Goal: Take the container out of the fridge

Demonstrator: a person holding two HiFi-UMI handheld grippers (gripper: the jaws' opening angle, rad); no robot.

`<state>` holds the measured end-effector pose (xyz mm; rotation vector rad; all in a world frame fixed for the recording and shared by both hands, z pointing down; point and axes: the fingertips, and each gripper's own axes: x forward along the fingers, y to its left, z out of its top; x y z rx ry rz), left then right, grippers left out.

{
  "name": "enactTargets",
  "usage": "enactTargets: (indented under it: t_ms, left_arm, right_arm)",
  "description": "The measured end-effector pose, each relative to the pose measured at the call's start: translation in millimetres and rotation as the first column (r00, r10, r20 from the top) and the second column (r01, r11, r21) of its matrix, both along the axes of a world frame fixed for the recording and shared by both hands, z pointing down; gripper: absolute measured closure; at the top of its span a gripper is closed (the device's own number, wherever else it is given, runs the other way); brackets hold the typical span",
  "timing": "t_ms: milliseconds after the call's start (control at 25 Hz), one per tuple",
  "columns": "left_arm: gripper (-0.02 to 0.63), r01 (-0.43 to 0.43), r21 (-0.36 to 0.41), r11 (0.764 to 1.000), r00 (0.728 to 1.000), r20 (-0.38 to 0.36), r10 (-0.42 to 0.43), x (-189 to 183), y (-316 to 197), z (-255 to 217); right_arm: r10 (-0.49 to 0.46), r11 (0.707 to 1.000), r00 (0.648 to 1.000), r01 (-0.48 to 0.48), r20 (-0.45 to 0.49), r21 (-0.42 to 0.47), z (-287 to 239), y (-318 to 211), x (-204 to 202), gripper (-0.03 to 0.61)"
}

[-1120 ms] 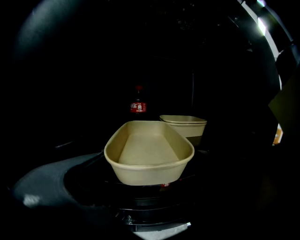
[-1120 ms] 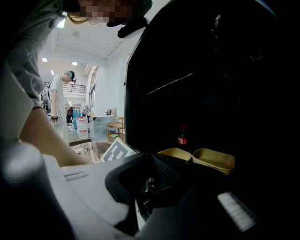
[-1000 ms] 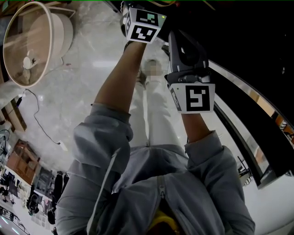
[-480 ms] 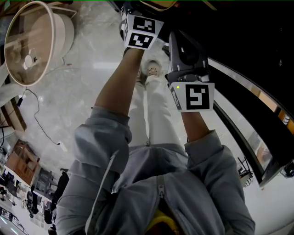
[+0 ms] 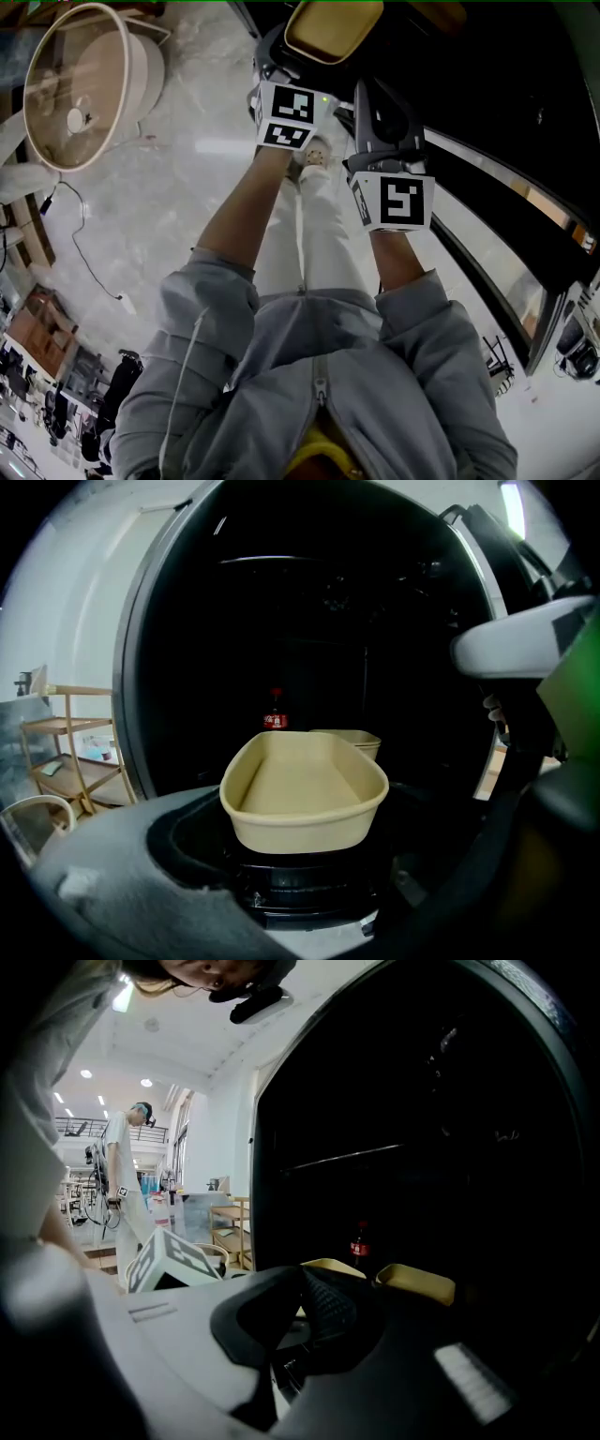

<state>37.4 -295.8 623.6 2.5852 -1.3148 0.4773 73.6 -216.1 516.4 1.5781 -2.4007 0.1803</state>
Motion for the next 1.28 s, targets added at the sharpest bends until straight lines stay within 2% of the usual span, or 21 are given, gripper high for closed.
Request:
enactTargets:
  t_ms: [320,680,1080,1280]
  left_arm:
    - [0.132,0.067,-0.020,0.998,0.997,-0.039,-0.068,-27.4,56.4,-56.5]
    - [0.132,0.183,0.030,0.983,0.979,-0.097,-0.179,-80.8,107.7,-168.3]
    - [0.132,0.320,0.091,0.943,0.945,-0.101,-0.311,-140.3,153.0,-265.6]
    - [0.132,0.402,0.125,0.907,0.915,-0.086,-0.394,-166.9,163.2,-307.2]
  right_arm:
    - [0.001,1.000,1.000,-0.001,-0.001,-0.009,-32.5,13.1,-6.8,0.578]
    - [-0.041,0.999,0.999,0.041,0.014,-0.004,-93.5,42.0,-31.5,0.578]
    - [-0.121,0.988,0.993,0.118,0.017,0.102,-185.4,57.7,-54.4,0.578]
    - [-0.188,0.966,0.982,0.189,-0.025,0.178,-221.4,69.1,-73.1,0.578]
